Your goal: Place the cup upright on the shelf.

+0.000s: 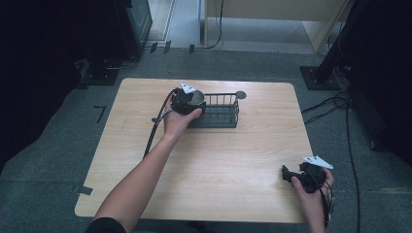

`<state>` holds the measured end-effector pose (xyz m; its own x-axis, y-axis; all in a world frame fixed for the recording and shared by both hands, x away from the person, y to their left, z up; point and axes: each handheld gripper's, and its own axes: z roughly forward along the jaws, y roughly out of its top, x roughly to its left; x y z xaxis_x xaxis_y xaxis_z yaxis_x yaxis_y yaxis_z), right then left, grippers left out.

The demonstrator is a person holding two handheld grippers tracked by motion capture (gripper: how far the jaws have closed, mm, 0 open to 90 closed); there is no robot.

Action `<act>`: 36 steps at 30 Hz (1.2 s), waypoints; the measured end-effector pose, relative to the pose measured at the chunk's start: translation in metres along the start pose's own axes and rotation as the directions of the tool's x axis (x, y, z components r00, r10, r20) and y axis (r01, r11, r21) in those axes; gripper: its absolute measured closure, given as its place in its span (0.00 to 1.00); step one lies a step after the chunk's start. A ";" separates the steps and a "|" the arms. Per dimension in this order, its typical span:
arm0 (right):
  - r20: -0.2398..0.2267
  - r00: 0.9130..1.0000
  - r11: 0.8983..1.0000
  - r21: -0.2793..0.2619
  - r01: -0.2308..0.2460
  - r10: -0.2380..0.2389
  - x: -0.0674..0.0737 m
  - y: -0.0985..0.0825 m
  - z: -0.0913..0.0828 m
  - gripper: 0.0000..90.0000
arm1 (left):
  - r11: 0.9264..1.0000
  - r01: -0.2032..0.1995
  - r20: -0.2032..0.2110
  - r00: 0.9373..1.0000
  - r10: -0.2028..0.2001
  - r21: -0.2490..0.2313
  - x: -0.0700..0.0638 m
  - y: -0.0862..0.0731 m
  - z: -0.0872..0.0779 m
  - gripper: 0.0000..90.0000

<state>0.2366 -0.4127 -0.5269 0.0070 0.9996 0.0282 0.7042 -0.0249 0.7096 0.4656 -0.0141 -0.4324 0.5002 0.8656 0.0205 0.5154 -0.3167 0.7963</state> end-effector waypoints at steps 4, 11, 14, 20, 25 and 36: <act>0.000 1.000 1.000 0.000 0.001 -0.001 0.000 0.000 0.000 0.00 | 1.000 0.000 -0.007 1.000 0.000 0.008 0.002 -0.001 0.000 0.21; 0.000 1.000 1.000 0.000 0.001 -0.001 0.000 0.000 0.000 0.00 | 1.000 0.024 -0.001 1.000 -0.024 0.013 0.006 0.000 -0.004 0.17; 0.000 1.000 1.000 0.000 0.000 0.000 0.000 0.000 0.000 0.00 | 1.000 0.026 0.005 1.000 -0.026 0.011 0.006 0.001 -0.007 0.15; 0.000 1.000 1.000 0.000 0.000 0.000 0.000 0.000 0.000 0.00 | 1.000 0.026 0.005 1.000 -0.026 -0.016 0.008 0.003 -0.017 0.08; -0.001 1.000 1.000 0.000 0.000 0.000 0.000 0.000 0.000 0.00 | 0.998 0.038 0.022 0.999 -0.037 -0.049 0.010 0.006 -0.030 0.04; 0.000 1.000 1.000 0.000 -0.001 0.001 0.000 0.000 0.000 0.00 | 0.993 0.068 0.046 0.997 -0.063 -0.102 0.022 -0.007 -0.070 0.03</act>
<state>0.2366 -0.4126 -0.5269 0.0072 0.9996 0.0291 0.7045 -0.0257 0.7093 0.4242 0.0343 -0.3954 0.4982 0.8651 -0.0581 0.4748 -0.2161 0.8531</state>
